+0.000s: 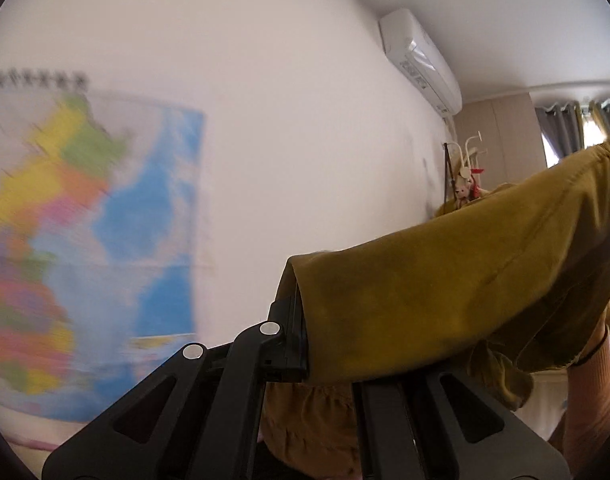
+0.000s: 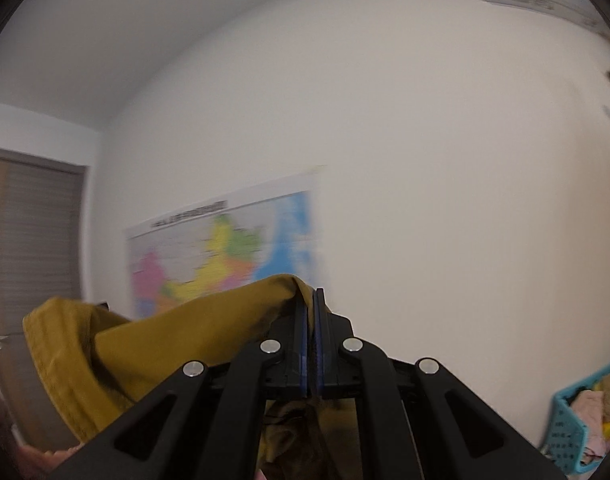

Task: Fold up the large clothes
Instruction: 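Lift the shirt up off the bed with both grippers, shaking it out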

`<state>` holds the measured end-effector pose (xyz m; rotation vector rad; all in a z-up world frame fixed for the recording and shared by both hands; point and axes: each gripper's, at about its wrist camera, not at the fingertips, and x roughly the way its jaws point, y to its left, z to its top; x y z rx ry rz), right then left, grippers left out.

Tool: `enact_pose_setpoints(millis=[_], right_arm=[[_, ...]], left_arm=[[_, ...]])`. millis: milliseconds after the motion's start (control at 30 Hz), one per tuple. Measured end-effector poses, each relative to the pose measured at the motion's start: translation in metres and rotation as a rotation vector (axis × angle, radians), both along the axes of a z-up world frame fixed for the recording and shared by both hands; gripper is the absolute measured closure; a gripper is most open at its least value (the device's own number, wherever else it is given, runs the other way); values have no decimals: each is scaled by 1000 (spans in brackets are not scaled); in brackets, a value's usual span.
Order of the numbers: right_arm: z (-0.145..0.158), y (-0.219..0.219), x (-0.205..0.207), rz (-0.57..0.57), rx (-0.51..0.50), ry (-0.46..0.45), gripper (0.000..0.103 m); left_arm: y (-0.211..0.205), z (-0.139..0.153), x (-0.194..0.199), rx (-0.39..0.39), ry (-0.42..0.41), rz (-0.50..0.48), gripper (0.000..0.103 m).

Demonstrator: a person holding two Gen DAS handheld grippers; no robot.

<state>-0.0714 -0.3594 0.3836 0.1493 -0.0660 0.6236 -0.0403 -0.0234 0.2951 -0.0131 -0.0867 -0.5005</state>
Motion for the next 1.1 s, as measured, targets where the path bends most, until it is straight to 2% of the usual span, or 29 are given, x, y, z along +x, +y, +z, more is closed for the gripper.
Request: enact_pose_setpoints(millis=[67, 133, 233, 300, 400, 467, 533, 600, 767, 833, 867, 933, 967, 1000, 1100], right_arm=[[0, 17, -18, 71, -14, -7, 100], [0, 33, -34, 170, -19, -1, 100], [-5, 57, -45, 303, -28, 20, 100], [-10, 72, -42, 356, -40, 47, 100], [-34, 104, -4, 468, -38, 163, 100], [-66, 134, 31, 505, -54, 263, 99], [-104, 169, 66, 535, -87, 381, 99], [-171, 216, 114, 548, -142, 563, 99], [-320, 305, 193, 497, -274, 887, 100], [-361, 325, 215, 429, -315, 982, 97], [-370, 328, 223, 420, -302, 1019, 95], [-380, 327, 228, 324, -335, 1049, 73], [-376, 322, 227, 271, -355, 1036, 46], [-366, 315, 223, 241, -353, 1001, 34], [-335, 292, 200, 209, -343, 881, 33]], left_arm=[[32, -1, -41, 20, -28, 23, 102], [42, 2, -81, 48, -70, 77, 102], [60, 13, -142, 93, -67, 122, 101], [65, 15, -162, 123, -50, 157, 101], [78, 3, -176, 166, 16, 232, 101], [92, -13, -160, 170, 105, 281, 101], [112, -43, -137, 154, 229, 328, 101], [131, -81, -109, 128, 356, 350, 101], [183, -228, -22, 47, 774, 405, 101], [200, -275, 5, 20, 889, 420, 101], [207, -289, 14, 1, 926, 416, 101], [221, -306, 21, -43, 942, 406, 101], [226, -308, 23, -48, 933, 413, 101], [230, -308, 24, -51, 929, 399, 100], [234, -305, 27, -38, 925, 379, 91]])
